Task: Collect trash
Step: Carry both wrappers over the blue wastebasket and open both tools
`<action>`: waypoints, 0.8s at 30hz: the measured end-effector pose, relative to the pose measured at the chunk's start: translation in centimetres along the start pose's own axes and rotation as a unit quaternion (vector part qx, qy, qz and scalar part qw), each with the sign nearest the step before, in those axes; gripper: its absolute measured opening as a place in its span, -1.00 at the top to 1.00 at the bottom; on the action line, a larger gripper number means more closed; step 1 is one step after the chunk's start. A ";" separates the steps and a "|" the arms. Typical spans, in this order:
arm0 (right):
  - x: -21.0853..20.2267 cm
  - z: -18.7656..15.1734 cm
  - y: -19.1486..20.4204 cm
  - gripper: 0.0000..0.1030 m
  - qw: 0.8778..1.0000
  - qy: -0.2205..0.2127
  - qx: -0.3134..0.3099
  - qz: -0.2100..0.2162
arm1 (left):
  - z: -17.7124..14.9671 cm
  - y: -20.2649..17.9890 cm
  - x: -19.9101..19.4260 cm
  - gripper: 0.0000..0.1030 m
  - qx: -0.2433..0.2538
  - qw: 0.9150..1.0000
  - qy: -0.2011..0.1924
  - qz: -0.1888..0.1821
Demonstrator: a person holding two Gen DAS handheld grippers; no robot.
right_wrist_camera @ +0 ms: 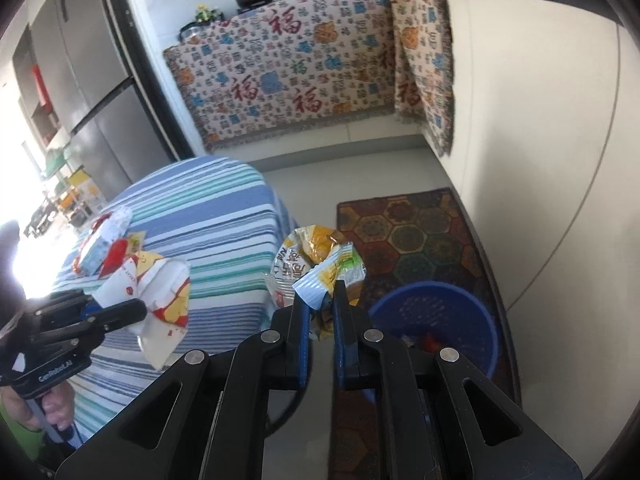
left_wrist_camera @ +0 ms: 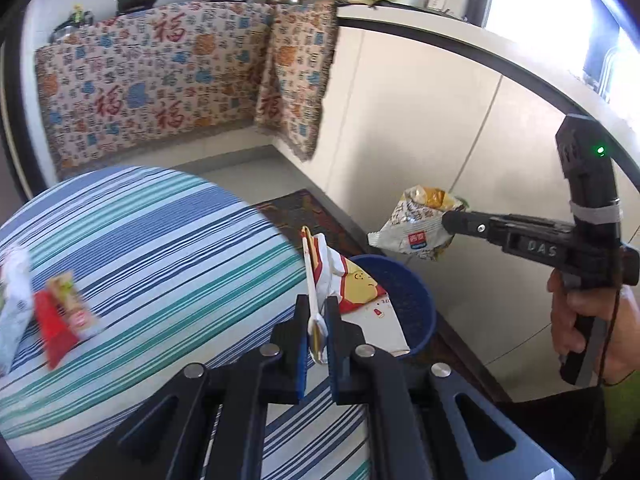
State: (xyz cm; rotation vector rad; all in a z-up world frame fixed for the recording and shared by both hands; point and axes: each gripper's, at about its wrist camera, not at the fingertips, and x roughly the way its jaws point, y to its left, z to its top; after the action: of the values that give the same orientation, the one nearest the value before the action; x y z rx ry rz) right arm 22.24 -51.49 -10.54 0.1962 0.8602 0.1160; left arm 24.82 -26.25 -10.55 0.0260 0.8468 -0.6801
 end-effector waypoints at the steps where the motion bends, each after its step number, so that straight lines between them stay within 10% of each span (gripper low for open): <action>1: 0.2 -0.1 -1.3 0.82 1.000 0.004 0.008 -0.012 | 0.5 -0.7 0.7 0.85 0.004 1.000 0.002 -0.007; 24: 3.3 -1.2 -11.6 0.69 0.990 0.038 0.097 -0.097 | 3.7 -8.5 18.7 0.78 0.068 0.991 0.097 -0.054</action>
State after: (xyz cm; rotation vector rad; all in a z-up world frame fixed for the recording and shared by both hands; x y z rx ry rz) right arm 23.76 -62.07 -16.26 0.2912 0.9620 -0.1437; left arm 31.31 -44.17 -19.10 0.1720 0.9928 -0.8463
